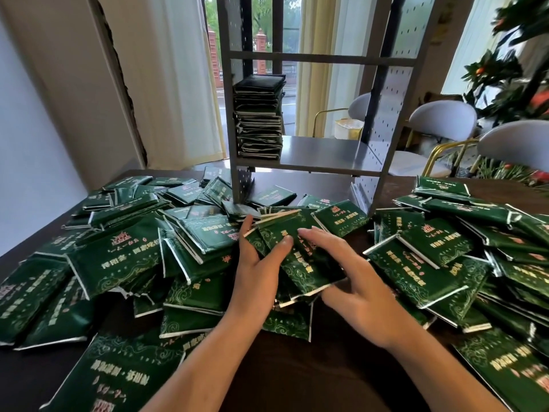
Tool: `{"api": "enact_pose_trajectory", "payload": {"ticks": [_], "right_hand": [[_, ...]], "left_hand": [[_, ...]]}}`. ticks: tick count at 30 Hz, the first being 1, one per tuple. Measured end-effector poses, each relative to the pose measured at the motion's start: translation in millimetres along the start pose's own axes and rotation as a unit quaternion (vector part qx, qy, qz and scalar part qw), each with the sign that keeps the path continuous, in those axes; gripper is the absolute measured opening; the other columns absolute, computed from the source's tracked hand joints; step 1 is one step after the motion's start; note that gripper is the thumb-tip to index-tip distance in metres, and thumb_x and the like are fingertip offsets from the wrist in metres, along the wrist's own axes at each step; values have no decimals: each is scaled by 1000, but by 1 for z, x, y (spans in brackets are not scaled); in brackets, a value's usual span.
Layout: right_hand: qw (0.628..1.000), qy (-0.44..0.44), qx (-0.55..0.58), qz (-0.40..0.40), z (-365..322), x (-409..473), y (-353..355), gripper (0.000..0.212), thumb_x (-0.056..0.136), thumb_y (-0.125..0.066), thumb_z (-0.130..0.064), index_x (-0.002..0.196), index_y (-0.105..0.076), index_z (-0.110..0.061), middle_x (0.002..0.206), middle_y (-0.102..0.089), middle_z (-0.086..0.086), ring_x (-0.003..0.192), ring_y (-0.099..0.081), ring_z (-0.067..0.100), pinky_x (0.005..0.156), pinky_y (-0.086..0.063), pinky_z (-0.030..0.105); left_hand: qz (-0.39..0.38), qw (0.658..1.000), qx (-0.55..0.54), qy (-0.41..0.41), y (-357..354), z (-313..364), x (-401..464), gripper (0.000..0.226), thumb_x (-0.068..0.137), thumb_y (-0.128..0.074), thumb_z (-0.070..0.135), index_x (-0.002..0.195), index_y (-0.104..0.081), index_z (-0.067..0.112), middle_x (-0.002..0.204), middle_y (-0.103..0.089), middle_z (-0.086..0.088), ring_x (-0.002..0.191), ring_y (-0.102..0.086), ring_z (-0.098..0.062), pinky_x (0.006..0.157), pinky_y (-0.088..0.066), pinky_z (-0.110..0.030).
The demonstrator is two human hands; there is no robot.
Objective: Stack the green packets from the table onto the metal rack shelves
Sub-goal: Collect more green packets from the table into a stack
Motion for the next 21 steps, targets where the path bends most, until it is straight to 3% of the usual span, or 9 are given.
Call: {"api": "enact_pose_trajectory", "payload": {"ticks": [1,3,6,8,10,15,18,21], "right_hand": [[999,-14,16,24,-1,1,3,76,70,-55,-3,138,-54,-37,145,-50,-19,141,-38,2,116,-33,31],[991,-45,-41,119,3,3,10,65,72,-57,1,124,-63,-36,136,-57,-14,133,-45,1,114,-37,33],[917,-157,-280,237,12,4,27,47,80,-64,-5,121,-68,-29,134,-59,-2,129,-45,17,112,-35,45],[862,-264,-385,198,16,3,37,46,85,-64,-20,130,-62,-29,143,-51,5,133,-39,27,111,-31,46],[831,-330,-428,133,16,2,41,53,87,-63,-29,140,-52,-32,147,-44,6,137,-35,29,111,-30,43],[840,-317,-424,120,10,2,37,63,84,-59,-13,143,-47,-30,142,-46,1,130,-43,26,94,-45,37],[851,-279,-428,120,9,1,35,60,82,-57,-7,138,-54,-29,133,-57,-1,117,-58,28,87,-48,36],[876,-220,-392,175,8,1,36,55,79,-60,0,127,-65,-26,121,-68,0,97,-65,27,80,-47,33]], "left_hand": [[1,1000,2,0,0,-1,1,71,97,-63,12,154,-26,33,126,-67,4,104,-68,0,81,-55,-14],[-5,1000,11,4,-1,-1,1,67,98,-60,10,153,-27,31,126,-68,0,104,-69,-4,78,-56,-14],[-13,1000,5,28,-2,-1,0,61,99,-58,9,149,-31,32,117,-71,1,96,-72,-5,70,-57,-16],[-19,999,17,30,-1,-2,0,62,99,-59,11,149,-32,35,114,-72,4,96,-72,-6,72,-57,-19],[-16,999,33,25,-1,-3,-1,62,99,-60,14,150,-32,36,114,-73,6,99,-72,-7,78,-57,-23],[-18,998,53,22,-1,-2,-2,59,99,-60,15,148,-35,34,102,-75,14,92,-72,-2,66,-54,-13],[-27,997,65,19,0,-1,-3,59,99,-60,19,149,-33,36,102,-73,20,93,-71,1,68,-54,-13],[-31,996,77,16,0,0,-3,56,100,-60,19,146,-35,37,104,-72,21,96,-70,1,72,-55,-16]]}}
Point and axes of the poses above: each hand's wrist, its own x-axis towards the middle knuckle, its own y-axis out of the back of the hand, z = x × y, the point moved 1 cm from there along x, towards the middle knuckle
